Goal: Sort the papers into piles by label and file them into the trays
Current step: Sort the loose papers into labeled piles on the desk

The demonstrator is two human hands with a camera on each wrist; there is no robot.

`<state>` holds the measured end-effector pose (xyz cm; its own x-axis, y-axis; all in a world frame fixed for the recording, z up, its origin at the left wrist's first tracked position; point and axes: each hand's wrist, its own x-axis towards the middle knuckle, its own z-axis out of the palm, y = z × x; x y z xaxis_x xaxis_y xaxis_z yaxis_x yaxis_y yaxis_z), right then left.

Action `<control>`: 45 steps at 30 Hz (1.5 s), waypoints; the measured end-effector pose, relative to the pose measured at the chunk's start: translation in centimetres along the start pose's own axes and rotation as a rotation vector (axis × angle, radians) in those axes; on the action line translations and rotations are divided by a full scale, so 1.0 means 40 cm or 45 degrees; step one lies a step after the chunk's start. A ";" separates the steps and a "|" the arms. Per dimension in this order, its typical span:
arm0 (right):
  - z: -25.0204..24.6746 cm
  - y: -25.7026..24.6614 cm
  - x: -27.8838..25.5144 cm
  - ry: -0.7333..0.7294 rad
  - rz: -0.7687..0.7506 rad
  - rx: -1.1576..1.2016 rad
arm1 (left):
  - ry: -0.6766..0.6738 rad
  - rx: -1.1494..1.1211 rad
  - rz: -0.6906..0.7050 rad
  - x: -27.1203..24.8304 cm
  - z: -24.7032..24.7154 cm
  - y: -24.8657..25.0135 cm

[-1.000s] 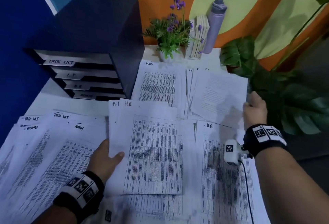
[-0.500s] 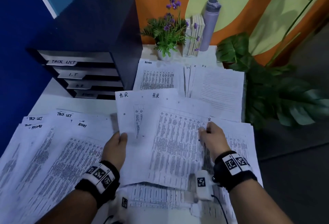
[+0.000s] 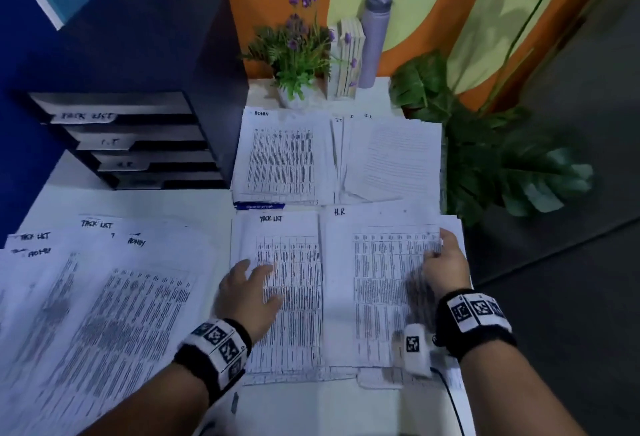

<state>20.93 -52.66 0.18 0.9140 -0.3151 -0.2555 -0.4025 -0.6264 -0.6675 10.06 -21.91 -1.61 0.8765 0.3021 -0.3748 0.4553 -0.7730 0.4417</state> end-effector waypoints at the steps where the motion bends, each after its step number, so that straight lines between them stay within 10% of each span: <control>1: -0.017 0.023 0.011 0.042 0.027 -0.055 | -0.006 0.039 -0.084 -0.004 0.008 -0.008; 13: -0.011 0.142 0.005 0.222 0.173 -0.250 | -0.045 -0.358 -0.485 0.028 0.017 -0.056; 32: 0.095 0.021 -0.058 0.324 0.039 -0.462 | 0.143 -0.271 -0.214 0.025 -0.068 -0.106; 37: 0.182 -0.091 -0.127 0.008 -0.376 -0.249 | 0.334 -0.332 -0.094 0.003 -0.124 -0.190; 45: 0.413 -0.300 -0.430 -0.805 -0.608 0.079 | 0.354 -0.111 -0.635 0.011 -0.289 -0.536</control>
<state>10.90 -27.95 1.04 0.8498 0.4540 -0.2679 0.0268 -0.5447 -0.8382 2.49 1.25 -1.81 0.5551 0.7628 -0.3317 0.8250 -0.4543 0.3361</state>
